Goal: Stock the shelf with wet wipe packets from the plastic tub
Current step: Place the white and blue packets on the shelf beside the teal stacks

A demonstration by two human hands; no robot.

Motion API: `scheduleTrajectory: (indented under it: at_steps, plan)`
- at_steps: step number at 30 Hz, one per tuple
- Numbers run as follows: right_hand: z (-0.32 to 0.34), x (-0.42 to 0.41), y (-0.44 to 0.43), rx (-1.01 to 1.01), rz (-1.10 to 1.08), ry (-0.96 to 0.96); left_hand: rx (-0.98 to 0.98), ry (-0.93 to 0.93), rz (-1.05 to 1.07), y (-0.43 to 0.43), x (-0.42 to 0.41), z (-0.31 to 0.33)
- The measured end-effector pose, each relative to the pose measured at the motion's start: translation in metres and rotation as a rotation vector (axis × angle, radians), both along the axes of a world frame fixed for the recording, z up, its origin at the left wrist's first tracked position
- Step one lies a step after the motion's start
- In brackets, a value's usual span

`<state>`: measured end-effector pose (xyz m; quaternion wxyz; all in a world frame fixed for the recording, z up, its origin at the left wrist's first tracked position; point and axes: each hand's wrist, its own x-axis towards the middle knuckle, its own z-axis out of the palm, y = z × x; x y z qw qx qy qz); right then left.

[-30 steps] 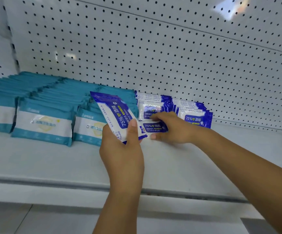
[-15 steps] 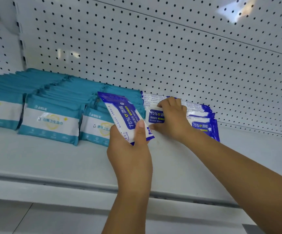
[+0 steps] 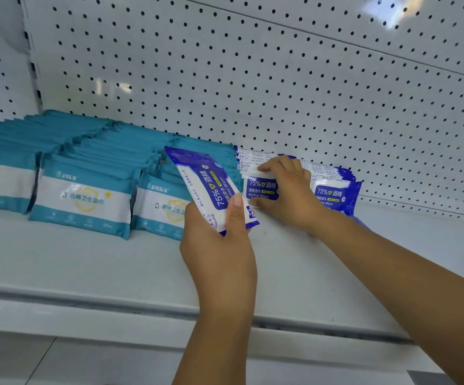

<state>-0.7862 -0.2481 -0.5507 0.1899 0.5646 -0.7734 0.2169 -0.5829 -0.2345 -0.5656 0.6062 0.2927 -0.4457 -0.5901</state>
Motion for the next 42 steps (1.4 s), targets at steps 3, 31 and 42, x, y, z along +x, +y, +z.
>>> scheduleTrajectory:
  at_steps: [3,31,42]
  plan:
    - [-0.001,0.000,-0.003,-0.041,-0.033,0.085,-0.007,-0.016,0.001,0.000,-0.001,0.000]
    - [0.051,0.056,0.070,-0.084,0.157,-0.953,0.052,0.016,-0.304,0.008,0.007,0.010]
    - [0.057,0.053,0.113,-0.049,0.317,-1.270,-0.109,-0.057,-0.182,0.016,0.011,0.008]
